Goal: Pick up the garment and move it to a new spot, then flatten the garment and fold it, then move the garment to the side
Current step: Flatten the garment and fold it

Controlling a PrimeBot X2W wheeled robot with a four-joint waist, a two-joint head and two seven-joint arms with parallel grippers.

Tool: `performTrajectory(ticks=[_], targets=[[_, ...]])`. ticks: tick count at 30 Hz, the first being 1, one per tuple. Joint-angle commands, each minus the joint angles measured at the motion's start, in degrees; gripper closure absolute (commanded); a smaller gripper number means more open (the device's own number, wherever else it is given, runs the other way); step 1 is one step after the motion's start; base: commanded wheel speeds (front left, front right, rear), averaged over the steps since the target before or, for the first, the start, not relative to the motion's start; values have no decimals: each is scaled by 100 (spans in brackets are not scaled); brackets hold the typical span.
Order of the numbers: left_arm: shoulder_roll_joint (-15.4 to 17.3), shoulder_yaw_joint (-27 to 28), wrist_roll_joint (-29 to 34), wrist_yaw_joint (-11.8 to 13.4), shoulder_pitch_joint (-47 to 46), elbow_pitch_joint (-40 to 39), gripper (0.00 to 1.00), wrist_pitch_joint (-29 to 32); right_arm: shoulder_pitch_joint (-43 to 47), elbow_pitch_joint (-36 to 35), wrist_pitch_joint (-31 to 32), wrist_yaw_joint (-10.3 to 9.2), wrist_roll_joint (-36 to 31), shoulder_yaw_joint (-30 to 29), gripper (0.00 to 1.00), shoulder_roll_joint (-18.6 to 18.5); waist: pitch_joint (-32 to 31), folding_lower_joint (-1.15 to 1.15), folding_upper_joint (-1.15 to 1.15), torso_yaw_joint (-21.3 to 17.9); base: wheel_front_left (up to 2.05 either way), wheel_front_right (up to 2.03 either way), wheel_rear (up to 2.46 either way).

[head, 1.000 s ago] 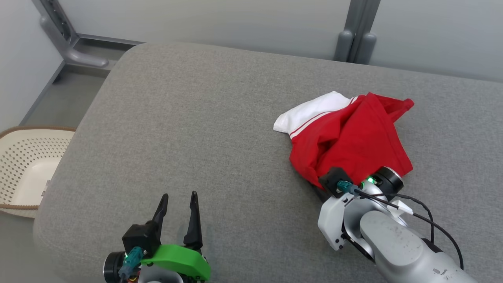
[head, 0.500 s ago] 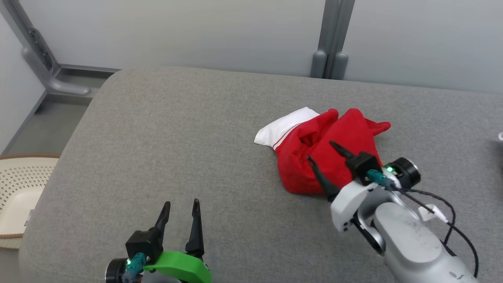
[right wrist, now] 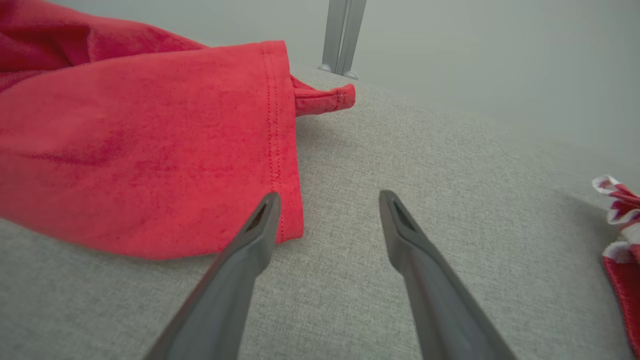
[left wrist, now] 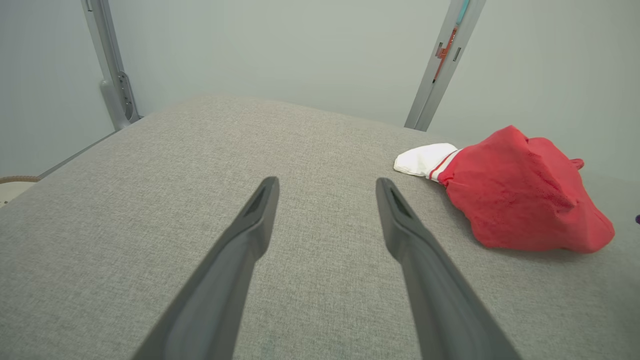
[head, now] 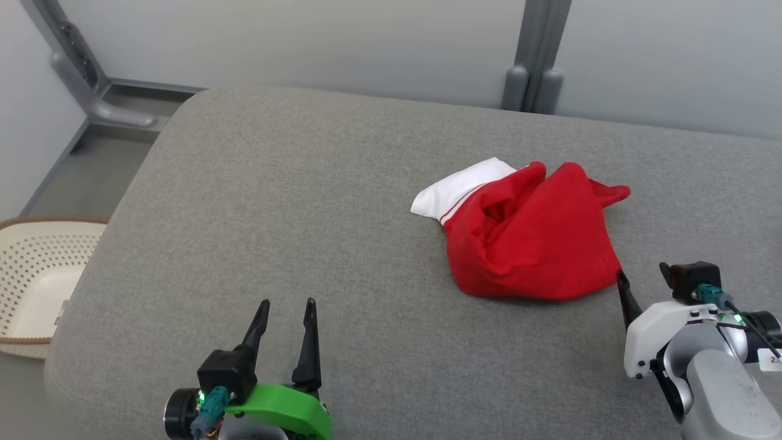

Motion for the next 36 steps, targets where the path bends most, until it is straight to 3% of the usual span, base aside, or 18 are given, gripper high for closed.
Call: performTrajectory(ticks=[1, 6, 7, 9, 10, 11, 12, 18, 24, 28, 36], targets=[[37, 0, 5, 19, -89, -23, 0, 16, -63, 119, 42, -9, -9, -59, 0, 27, 245, 0, 0, 234, 0, 0, 0], [59, 20, -16, 45, -161, -14, 0, -10, -418, 716, 92, -10, 27, -112, 0, 203, 381, 0, 0, 392, 0, 0, 0], [60, 24, -22, 51, -160, -8, 0, -13, -481, 809, 82, -10, 61, -93, 11, 224, 383, 0, 0, 397, 0, 0, 0], [70, 30, -35, 54, -160, 4, 0, -16, -577, 979, 100, -10, 127, -2, 65, 282, 374, 0, 0, 386, 0, 0, 0], [79, 37, -38, 61, -153, 7, 0, -19, -621, 1046, 98, -9, 147, 41, 73, 300, 366, 0, 0, 368, 0, 0, 0], [83, 34, -40, 70, -147, 7, 0, -21, -671, 1112, 75, -10, 179, 88, 92, 306, 357, 0, 0, 340, 0, 0, 0], [87, 35, -42, 77, -145, 8, 0, -23, -716, 1164, 54, -10, 192, 137, 100, 317, 347, 0, 0, 308, 0, 0, 0], [102, 26, -77, 93, -89, 0, 0, -17, -860, 1219, -251, -10, 360, 323, 100, 309, 253, 0, 0, 7, 0, 0, 0], [114, 55, -121, 142, 34, -12, 0, -26, -500, 813, -320, -10, 421, 179, 100, 260, 101, 0, 0, -413, 0, 0, 0], [93, 37, -141, 138, 94, -7, 0, -31, 5, 206, -24, -10, 452, -173, 100, 319, 19, 0, 0, -639, 0, 0, 0], [47, 19, -156, 150, 36, -47, 0, -56, 1234, -1767, 999, -10, 199, -1110, 100, 483, 148, 0, 0, -864, 0, 0, 0]])
